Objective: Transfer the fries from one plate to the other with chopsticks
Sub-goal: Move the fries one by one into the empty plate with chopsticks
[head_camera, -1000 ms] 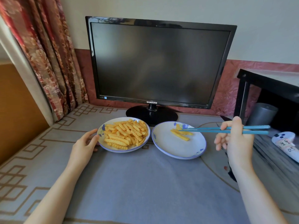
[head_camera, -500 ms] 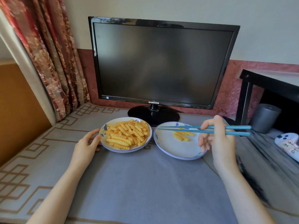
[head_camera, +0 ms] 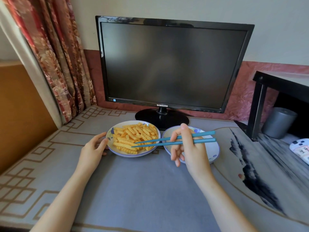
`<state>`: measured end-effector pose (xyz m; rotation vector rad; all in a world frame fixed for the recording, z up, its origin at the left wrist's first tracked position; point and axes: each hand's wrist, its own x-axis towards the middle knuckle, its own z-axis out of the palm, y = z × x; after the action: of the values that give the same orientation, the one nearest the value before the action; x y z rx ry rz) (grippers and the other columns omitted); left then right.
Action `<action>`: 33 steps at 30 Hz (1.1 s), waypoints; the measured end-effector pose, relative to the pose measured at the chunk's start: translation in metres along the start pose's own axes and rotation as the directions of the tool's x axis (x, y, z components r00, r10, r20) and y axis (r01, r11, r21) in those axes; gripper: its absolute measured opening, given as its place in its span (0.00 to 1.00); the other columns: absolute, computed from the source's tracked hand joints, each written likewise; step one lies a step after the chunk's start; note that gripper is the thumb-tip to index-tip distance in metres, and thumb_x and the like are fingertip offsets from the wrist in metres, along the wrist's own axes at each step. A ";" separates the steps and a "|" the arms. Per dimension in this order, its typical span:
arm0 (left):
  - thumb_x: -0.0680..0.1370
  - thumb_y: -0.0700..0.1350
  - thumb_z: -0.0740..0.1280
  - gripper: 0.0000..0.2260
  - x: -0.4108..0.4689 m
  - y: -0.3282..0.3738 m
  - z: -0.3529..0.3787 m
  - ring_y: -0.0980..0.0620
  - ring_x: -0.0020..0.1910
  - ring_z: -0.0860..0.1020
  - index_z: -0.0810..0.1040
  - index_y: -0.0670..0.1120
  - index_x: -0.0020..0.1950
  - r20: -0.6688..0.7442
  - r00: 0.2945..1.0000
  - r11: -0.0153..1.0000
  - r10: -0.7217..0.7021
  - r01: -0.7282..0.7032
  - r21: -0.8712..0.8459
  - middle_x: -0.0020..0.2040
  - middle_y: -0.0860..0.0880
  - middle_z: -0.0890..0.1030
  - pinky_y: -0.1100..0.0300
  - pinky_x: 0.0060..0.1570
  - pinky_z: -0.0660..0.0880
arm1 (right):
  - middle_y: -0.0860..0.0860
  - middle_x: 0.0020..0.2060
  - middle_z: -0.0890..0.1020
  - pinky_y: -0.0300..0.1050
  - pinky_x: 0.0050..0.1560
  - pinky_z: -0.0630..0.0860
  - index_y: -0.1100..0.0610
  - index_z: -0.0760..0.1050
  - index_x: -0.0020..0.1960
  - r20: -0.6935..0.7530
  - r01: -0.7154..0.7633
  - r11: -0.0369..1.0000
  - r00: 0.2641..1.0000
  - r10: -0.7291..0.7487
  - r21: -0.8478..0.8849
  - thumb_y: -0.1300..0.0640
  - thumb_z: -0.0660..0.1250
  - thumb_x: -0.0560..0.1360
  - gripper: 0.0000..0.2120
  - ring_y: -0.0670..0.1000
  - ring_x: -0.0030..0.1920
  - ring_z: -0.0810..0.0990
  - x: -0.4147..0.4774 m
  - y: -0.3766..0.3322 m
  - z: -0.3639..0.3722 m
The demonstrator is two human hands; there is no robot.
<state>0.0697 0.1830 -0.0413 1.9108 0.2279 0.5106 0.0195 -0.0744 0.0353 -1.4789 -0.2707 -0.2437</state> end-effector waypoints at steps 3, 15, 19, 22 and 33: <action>0.80 0.42 0.61 0.13 -0.001 0.001 0.000 0.57 0.36 0.77 0.75 0.45 0.65 -0.005 1.000 1.000 -0.003 0.003 0.003 0.47 0.47 0.81 0.78 0.30 0.71 | 0.59 0.19 0.72 0.33 0.18 0.61 0.60 0.71 0.35 0.024 0.025 1.000 0.999 -0.025 -0.011 0.49 0.54 0.82 0.22 0.49 0.16 0.67 0.000 0.001 0.001; 0.80 0.42 0.61 0.14 -0.001 0.001 0.000 0.57 0.37 0.77 0.75 0.45 0.65 0.001 1.000 1.000 0.001 -0.001 0.005 0.47 0.47 0.81 0.77 0.30 0.71 | 0.53 0.21 0.72 0.37 0.19 0.63 0.58 0.72 0.38 0.134 0.093 0.991 0.988 -0.080 -0.096 0.46 0.53 0.78 0.19 0.45 0.19 0.70 -0.004 0.012 0.011; 0.80 0.43 0.61 0.13 0.001 -0.001 0.000 0.56 0.37 0.78 0.75 0.45 0.65 0.007 1.000 1.000 -0.003 0.003 0.007 0.46 0.48 0.81 0.77 0.30 0.71 | 0.53 0.20 0.71 0.40 0.19 0.63 0.53 0.73 0.35 0.112 0.071 0.992 0.992 -0.059 -0.100 0.45 0.54 0.78 0.19 0.49 0.20 0.70 -0.003 0.011 0.017; 0.80 0.43 0.61 0.14 0.002 -0.004 -0.001 0.55 0.37 0.78 0.75 0.46 0.65 0.011 1.000 1.000 -0.010 0.010 0.000 0.46 0.49 0.82 0.77 0.31 0.71 | 0.52 0.19 0.71 0.38 0.19 0.63 0.50 0.72 0.31 0.068 0.047 0.995 0.997 -0.041 -0.090 0.43 0.54 0.77 0.21 0.53 0.20 0.68 -0.001 0.008 0.020; 0.80 0.43 0.61 0.13 0.002 -0.004 0.000 0.56 0.38 0.78 0.75 0.46 0.65 0.006 1.000 1.000 -0.009 0.010 -0.007 0.47 0.48 0.81 0.77 0.31 0.71 | 0.55 0.17 0.70 0.36 0.20 0.59 0.57 0.69 0.30 -0.195 0.022 1.000 0.981 -0.018 0.020 0.53 0.52 0.82 0.23 0.53 0.16 0.66 -0.010 -0.010 -0.013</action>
<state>0.0720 0.1852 -0.0443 1.9033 0.2309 0.4987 0.0072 -0.0886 0.0406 -1.4194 -0.1301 -0.3976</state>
